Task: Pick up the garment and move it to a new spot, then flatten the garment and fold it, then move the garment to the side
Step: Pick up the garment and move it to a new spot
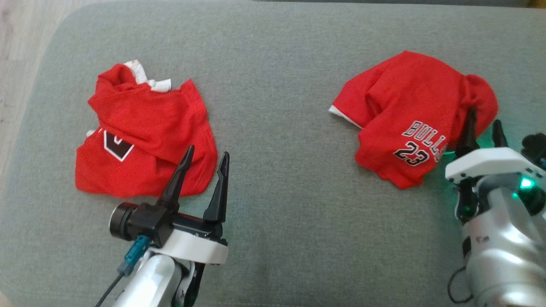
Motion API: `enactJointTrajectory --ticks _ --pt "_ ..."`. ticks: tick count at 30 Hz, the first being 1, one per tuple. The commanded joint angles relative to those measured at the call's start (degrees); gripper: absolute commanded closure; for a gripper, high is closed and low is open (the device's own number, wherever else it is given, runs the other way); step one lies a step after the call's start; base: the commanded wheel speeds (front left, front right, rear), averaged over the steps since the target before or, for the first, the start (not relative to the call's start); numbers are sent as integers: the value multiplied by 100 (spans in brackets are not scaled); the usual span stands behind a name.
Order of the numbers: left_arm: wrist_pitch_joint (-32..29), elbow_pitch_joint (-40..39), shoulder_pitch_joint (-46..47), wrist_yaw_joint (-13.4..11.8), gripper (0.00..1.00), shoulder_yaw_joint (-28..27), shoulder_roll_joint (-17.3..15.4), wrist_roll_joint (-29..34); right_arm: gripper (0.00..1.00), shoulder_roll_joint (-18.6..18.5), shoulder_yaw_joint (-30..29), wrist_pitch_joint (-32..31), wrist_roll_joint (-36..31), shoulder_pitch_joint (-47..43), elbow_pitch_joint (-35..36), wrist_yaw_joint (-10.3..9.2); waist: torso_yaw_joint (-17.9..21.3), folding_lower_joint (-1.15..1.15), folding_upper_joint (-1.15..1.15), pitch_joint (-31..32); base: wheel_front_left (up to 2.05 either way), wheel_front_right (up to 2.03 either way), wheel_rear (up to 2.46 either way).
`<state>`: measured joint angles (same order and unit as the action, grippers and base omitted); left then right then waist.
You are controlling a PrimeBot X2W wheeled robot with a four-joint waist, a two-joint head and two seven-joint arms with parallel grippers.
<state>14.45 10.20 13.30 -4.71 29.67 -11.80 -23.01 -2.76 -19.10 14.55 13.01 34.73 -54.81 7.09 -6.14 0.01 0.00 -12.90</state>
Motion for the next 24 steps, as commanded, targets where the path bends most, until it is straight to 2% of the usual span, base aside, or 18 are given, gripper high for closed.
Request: enactJointTrajectory --ticks 1,3,4,5,7,13,19,21,22,24 --pt "54 -135 208 23 0 -233 -22 55 0 -11 77 39 -63 249 -73 40 -49 -1 0 -49 0 0 0" --pt "54 -113 220 57 0 -261 5 82 2 -11 40 41 6 439 -403 40 -73 -1 0 -70 0 0 0" --pt "54 -102 223 70 0 -277 17 95 85 -11 51 42 48 512 -541 40 -76 -1 0 -72 0 0 0" --pt "54 -91 224 79 0 -296 28 105 100 -11 61 42 47 564 -607 40 -71 -1 0 -71 0 0 0" --pt "54 -66 224 92 0 -340 48 124 100 -11 44 43 -1 614 -494 40 -47 -1 0 -59 0 0 0" --pt "54 7 185 163 0 -405 163 167 100 -11 -271 44 -599 426 543 40 36 -1 0 140 0 0 0" --pt "54 49 62 231 0 -487 305 190 100 -11 -634 44 -1726 667 1608 40 43 -1 0 452 0 0 0" --pt "54 46 0 246 0 -533 340 197 100 -11 -551 44 -2240 808 1928 40 10 -1 0 549 0 0 0" --pt "54 46 0 246 0 -533 340 197 100 -11 -551 44 -2240 808 1928 40 10 -1 0 549 0 0 0" --pt "54 31 -67 253 0 -588 369 201 100 -11 -249 -1 -2684 888 2169 40 -28 -1 0 618 0 0 0"
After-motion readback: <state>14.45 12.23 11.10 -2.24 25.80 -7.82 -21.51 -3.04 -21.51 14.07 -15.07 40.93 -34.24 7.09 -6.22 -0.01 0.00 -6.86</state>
